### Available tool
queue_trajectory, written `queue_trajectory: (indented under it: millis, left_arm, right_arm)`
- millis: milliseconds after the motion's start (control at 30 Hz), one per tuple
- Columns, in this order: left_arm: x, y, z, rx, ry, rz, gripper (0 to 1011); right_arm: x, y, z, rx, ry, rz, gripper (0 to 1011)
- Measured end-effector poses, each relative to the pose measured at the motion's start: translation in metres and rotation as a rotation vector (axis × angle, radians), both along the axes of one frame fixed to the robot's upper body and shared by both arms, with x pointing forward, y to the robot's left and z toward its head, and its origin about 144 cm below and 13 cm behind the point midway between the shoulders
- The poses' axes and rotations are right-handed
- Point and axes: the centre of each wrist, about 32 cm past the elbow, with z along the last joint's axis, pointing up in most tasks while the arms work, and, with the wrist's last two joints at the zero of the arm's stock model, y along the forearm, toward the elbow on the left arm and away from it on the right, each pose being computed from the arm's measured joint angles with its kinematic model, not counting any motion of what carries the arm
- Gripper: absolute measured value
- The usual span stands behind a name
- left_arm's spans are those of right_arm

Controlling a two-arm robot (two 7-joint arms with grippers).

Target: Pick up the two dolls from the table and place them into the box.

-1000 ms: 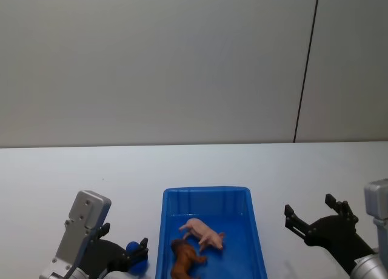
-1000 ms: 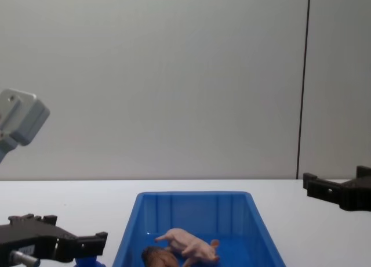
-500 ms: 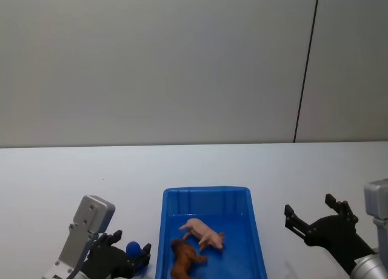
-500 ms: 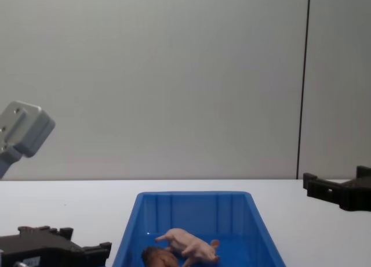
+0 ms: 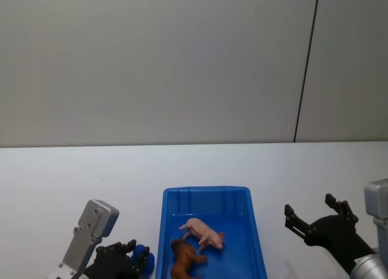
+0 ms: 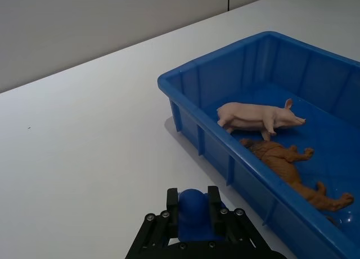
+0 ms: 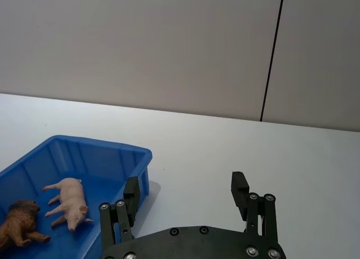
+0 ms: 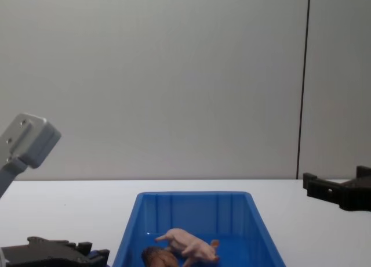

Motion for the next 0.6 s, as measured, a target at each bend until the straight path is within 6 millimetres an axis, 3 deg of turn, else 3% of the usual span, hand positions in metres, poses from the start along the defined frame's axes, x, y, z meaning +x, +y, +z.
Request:
queue_trajectory:
  millis: [200, 600]
  left_arm:
    - [0.0027, 0.0002, -0.0020, 0.009, 0.004, -0.011, 239]
    - [0.0077, 0.0001, -0.0016, 0.047, -0.008, -0.016, 167]
  right_arm:
    - [0.0000, 0.0000, 0.0000, 0.000, 0.000, 0.000, 1001]
    - [0.0000, 0.0000, 0.0000, 0.000, 0.000, 0.000, 1001]
